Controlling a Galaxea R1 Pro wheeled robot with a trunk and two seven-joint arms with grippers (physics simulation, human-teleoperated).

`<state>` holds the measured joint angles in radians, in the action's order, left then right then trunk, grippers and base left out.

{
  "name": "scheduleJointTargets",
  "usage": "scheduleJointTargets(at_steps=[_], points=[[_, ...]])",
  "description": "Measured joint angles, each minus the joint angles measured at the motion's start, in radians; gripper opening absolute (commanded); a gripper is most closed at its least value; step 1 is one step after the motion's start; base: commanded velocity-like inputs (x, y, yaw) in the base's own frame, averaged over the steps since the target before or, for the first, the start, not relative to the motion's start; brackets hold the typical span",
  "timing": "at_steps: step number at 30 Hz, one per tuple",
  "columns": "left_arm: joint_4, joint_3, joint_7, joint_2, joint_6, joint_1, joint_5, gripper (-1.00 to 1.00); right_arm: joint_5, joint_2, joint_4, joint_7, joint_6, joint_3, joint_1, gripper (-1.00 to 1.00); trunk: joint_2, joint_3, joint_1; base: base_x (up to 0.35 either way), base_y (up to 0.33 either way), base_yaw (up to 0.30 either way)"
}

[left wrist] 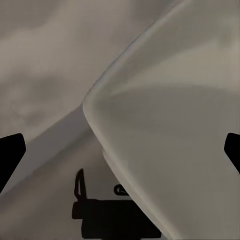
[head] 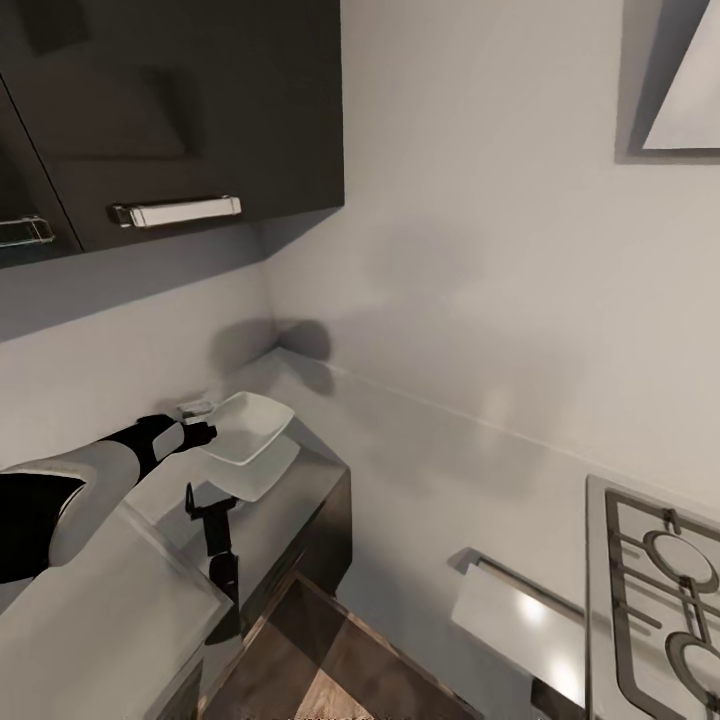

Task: In the kitchen, take the Vidalia onion out of the sink, dice it on the chopping board with the paring knife, put the diced onion into the bowl on the countertop, then place both the paring knife and the chopping board into the sink.

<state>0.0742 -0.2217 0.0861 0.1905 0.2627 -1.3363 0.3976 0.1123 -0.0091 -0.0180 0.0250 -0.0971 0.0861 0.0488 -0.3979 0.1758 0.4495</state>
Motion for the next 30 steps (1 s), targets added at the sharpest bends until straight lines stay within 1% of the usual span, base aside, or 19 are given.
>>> scheduleJointTargets(at_steps=[30], points=[[0.0, 0.0, 0.0, 0.002, 0.0, 0.0, 0.0, 1.0, 0.001, 0.002, 0.0, -0.001, 0.001, 0.0, 0.0, 1.0, 0.0, 0.048, 0.0, 0.0, 0.0, 0.0]])
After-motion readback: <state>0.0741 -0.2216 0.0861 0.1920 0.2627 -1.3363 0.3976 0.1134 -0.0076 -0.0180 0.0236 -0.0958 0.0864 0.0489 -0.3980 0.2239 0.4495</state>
